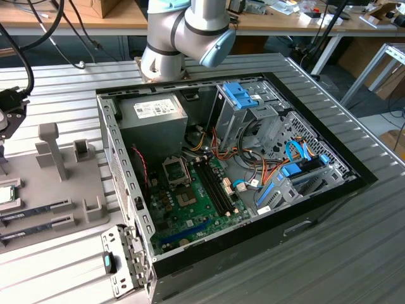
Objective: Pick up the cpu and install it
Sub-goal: 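Reach for the cpu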
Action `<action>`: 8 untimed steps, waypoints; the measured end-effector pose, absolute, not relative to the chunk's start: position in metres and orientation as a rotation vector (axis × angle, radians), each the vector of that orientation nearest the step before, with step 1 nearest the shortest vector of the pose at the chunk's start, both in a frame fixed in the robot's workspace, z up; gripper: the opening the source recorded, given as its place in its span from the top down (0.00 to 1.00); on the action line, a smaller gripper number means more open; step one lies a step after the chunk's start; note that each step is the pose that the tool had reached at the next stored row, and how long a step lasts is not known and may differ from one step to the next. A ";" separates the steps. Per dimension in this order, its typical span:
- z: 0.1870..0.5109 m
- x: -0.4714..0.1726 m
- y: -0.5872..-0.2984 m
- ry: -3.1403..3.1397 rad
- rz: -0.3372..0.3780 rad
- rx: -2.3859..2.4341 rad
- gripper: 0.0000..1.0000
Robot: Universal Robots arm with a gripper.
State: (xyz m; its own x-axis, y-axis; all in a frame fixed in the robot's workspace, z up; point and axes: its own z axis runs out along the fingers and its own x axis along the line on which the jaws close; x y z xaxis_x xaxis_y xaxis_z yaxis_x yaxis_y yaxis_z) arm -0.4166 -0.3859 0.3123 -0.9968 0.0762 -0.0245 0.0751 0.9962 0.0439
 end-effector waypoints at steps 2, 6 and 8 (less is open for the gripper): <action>0.312 -0.417 -0.386 3.112 0.067 0.118 0.89; 0.310 -0.417 -0.385 3.113 0.067 0.118 0.89; 0.309 -0.417 -0.385 3.112 0.067 0.118 0.89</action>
State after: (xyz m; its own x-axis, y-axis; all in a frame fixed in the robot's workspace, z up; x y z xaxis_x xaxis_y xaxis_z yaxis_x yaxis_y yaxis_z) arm -0.4168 -0.3851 0.3088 -0.9968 0.0762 -0.0245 0.0751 0.9962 0.0439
